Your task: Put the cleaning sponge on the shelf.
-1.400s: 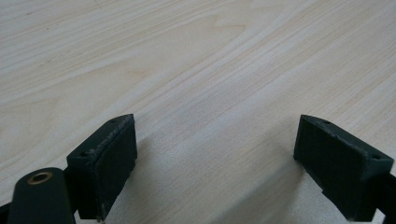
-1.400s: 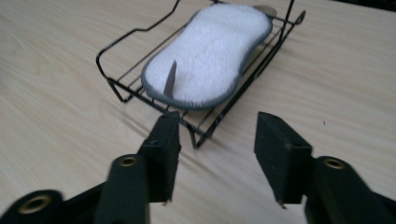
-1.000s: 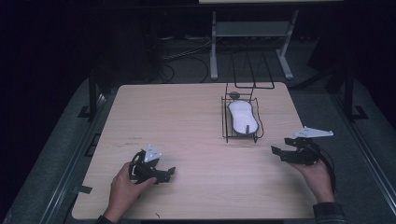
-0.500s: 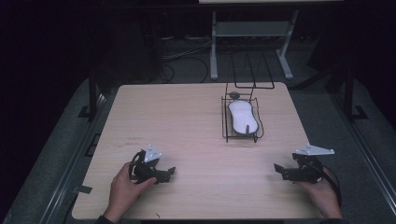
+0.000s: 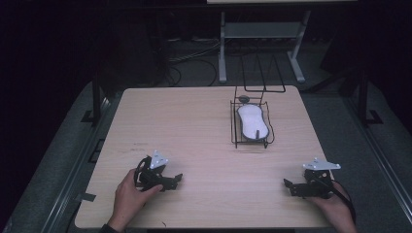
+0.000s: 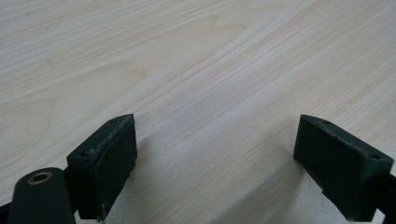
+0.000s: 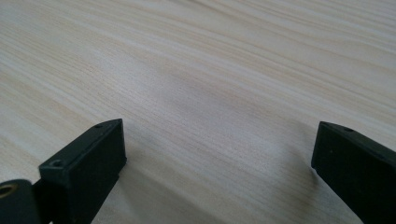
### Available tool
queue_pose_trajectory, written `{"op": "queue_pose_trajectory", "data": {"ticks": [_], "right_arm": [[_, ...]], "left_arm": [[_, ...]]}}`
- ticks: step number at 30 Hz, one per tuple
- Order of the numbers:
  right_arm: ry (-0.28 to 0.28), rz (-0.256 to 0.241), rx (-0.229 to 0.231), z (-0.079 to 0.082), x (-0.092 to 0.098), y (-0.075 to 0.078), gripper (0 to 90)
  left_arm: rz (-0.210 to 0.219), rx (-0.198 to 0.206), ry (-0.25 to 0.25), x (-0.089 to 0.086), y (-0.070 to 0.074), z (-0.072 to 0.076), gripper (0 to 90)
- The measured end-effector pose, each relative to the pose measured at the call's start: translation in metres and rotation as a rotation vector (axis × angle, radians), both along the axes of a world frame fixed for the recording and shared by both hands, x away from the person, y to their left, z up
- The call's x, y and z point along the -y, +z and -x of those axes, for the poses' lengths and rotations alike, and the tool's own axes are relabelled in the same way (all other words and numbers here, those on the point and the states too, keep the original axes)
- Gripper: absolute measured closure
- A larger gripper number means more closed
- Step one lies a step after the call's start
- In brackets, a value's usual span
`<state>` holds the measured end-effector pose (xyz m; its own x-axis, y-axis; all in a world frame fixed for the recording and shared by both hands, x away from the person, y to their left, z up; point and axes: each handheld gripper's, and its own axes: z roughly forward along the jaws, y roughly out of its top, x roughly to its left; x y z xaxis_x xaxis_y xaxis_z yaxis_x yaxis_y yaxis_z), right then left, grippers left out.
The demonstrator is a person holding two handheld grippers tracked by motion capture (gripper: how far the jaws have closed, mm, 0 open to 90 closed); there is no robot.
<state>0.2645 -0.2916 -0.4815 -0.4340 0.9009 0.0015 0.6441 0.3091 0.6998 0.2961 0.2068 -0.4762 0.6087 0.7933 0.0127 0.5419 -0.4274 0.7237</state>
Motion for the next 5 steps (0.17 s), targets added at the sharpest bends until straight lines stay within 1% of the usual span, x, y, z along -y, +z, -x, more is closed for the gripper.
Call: {"op": "queue_pose_trajectory", "data": {"ticks": [2, 5], "right_arm": [[-0.002, -0.004, 0.000, 0.0004, 0.0005, -0.0005, 2.7], [-0.003, -0.024, -0.006, 0.0003, 0.0027, -0.0017, 2.7]], "left_arm": [[0.000, 0.000, 0.000, 0.0000, 0.0000, 0.0000, 12.5], [-0.001, 0.000, 0.000, -0.0001, 0.0000, 0.0000, 12.5]]}}
